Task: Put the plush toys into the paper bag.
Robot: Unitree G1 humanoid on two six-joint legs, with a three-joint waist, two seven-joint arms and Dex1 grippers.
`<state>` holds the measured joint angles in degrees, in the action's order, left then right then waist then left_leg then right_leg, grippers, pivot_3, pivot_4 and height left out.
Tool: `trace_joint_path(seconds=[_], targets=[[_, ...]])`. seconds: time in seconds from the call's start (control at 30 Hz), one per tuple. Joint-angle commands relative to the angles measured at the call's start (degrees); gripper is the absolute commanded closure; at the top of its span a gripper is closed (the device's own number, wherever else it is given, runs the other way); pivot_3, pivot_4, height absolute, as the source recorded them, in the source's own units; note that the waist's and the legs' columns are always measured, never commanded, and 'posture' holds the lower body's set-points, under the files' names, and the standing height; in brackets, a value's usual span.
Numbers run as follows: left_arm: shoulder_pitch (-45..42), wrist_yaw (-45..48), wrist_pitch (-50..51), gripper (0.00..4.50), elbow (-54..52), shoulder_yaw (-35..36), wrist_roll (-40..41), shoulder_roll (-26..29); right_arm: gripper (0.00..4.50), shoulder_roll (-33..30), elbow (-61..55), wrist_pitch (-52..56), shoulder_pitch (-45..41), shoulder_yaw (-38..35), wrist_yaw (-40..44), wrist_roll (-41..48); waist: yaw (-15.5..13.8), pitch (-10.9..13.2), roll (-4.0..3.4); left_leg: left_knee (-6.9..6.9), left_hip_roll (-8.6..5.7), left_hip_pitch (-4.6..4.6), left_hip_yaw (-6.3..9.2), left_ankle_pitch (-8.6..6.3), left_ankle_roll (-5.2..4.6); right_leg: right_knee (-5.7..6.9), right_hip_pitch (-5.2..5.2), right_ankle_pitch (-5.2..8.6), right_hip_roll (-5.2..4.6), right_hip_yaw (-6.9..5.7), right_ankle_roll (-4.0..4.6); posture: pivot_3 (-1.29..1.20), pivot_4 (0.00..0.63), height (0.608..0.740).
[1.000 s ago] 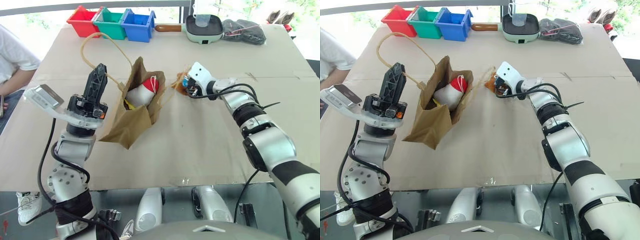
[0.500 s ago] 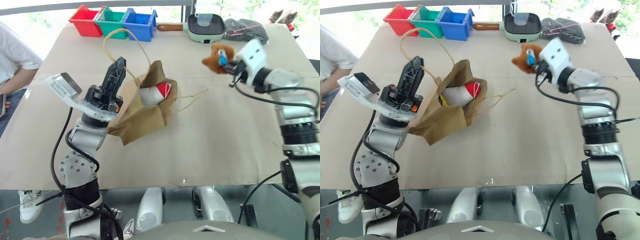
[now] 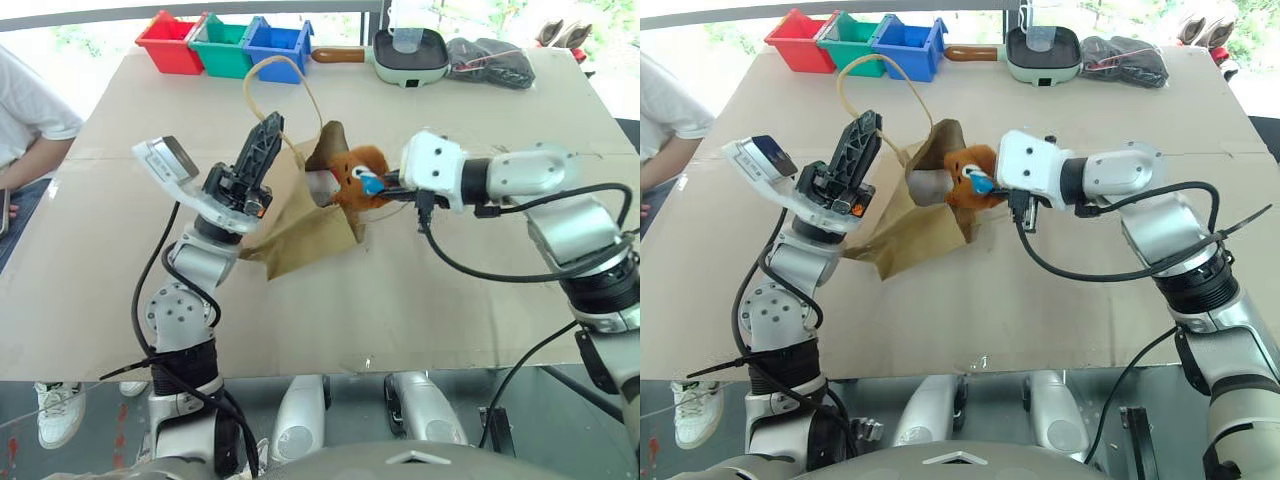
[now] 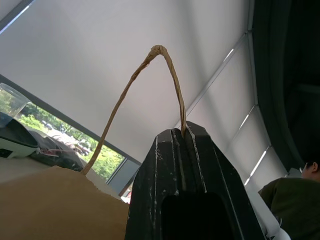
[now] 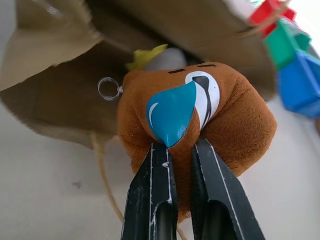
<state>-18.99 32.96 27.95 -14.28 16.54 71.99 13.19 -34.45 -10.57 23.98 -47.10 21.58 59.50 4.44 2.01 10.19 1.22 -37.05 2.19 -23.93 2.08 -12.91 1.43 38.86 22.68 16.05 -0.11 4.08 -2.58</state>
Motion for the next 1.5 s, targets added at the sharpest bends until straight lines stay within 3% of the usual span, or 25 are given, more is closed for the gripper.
trace_joint_path(seconds=[0.03,0.2,0.33,0.5,0.6,0.8,0.87,0.93,1.0,1.2,1.47,1.5], targets=[[0.7,-0.3,-0.7,4.5,-3.5,-0.8,-0.3,-1.4,4.47,2.9,2.0,-5.5,-3.8,2.2,2.9,-0.6,0.4,0.0,0.0,0.0,0.01,0.02,0.0,0.0,0.0,0.01,0.0,0.0,0.01,0.0,0.0,0.0,0.15,0.74],[1.5,-0.2,-1.1,4.5,-4.2,-1.9,-1.4,-2.7,4.47,9.9,13.5,-13.9,-8.8,7.0,7.7,-2.1,0.3,0.0,0.0,0.0,0.04,0.05,0.06,0.01,0.01,0.05,-0.02,0.0,0.05,-0.05,0.01,0.0,0.15,0.74],[2.5,-0.4,-1.5,4.5,-5.1,-2.5,-1.8,-3.6,3.26,14.5,23.4,-19.4,-11.6,7.6,10.1,-2.8,0.3,0.0,0.0,-0.03,0.03,0.05,0.05,0.01,0.01,0.06,-0.03,-0.01,0.03,-0.05,0.01,0.0,0.15,0.74],[3.5,-0.7,-1.7,4.5,-6.2,-1.3,-1.5,-3.1,0.84,12.8,22.1,-18.6,-9.0,5.2,10.5,-2.1,-0.5,0.0,0.01,-0.03,0.0,0.0,0.08,0.01,0.01,0.01,-0.04,-0.01,-0.06,-0.11,0.01,0.0,0.15,0.74],[4.1,-0.6,-1.7,4.5,-6.5,0.0,-1.1,-2.1,0.84,8.6,13.6,-10.2,-4.3,-0.1,8.6,1.1,-0.9,0.0,0.01,-0.04,-0.01,0.0,0.09,0.0,0.01,0.03,-0.04,-0.01,-0.05,-0.11,0.01,0.0,0.15,0.74],[3.9,-0.3,-1.5,4.5,-6.2,2.1,-0.7,0.0,0.84,2.3,-7.9,19.8,5.7,-14.4,0.2,11.9,-1.2,0.0,0.01,-0.04,0.0,-0.02,0.1,0.0,0.0,0.02,-0.03,0.0,-0.04,-0.1,0.01,0.0,0.15,0.74],[3.7,0.0,-1.5,4.5,-6.1,2.4,-0.7,0.5,0.84,3.6,-13.0,33.2,7.9,-21.0,-4.6,17.3,-1.0,0.0,0.01,-0.03,0.0,-0.01,0.08,0.0,0.0,0.02,-0.03,0.0,-0.01,-0.08,0.01,0.0,0.15,0.74],[3.3,0.4,-1.6,4.5,-5.7,2.9,-0.8,1.1,0.84,9.6,-18.9,51.6,10.6,-32.2,-10.1,21.3,-0.9,0.0,0.02,-0.03,0.01,0.02,0.04,0.0,0.0,0.05,-0.03,0.0,0.01,-0.03,0.01,0.0,0.15,0.74],[2.9,0.5,-1.7,4.5,-5.4,3.1,-0.9,1.5,0.84,14.1,-24.0,62.0,14.8,-39.3,-13.9,22.2,-1.2,-0.1,0.08,0.0,0.02,0.02,0.12,0.0,0.0,0.06,-0.04,0.0,0.07,-0.09,0.02,0.0,0.15,0.74],[1.9,1.3,-1.2,4.5,-4.3,3.0,-1.3,1.9,0.84,22.5,-25.5,66.0,22.3,-42.1,-22.9,21.8,-0.8,0.0,0.04,-0.04,-0.03,0.0,-0.05,-0.01,-0.01,0.01,-0.02,0.01,0.01,0.02,0.0,0.0,0.15,0.74],[1.1,1.8,-0.6,4.5,-4.1,3.0,-1.6,2.7,0.84,36.7,-13.0,58.4,16.5,-42.9,-27.1,26.4,0.4,0.0,0.01,0.01,0.02,0.04,0.0,0.0,-0.01,0.03,-0.01,0.01,0.1,0.02,0.0,0.0,0.15,0.74],[1.2,1.6,-0.6,4.5,-4.3,3.1,-1.5,2.9,1.07,37.1,-11.3,56.2,15.9,-42.1,-27.2,26.3,0.4,0.0,0.01,0.04,0.02,0.04,0.0,0.0,-0.01,0.02,0.01,0.01,0.1,0.02,0.0,0.0,0.15,0.74]])
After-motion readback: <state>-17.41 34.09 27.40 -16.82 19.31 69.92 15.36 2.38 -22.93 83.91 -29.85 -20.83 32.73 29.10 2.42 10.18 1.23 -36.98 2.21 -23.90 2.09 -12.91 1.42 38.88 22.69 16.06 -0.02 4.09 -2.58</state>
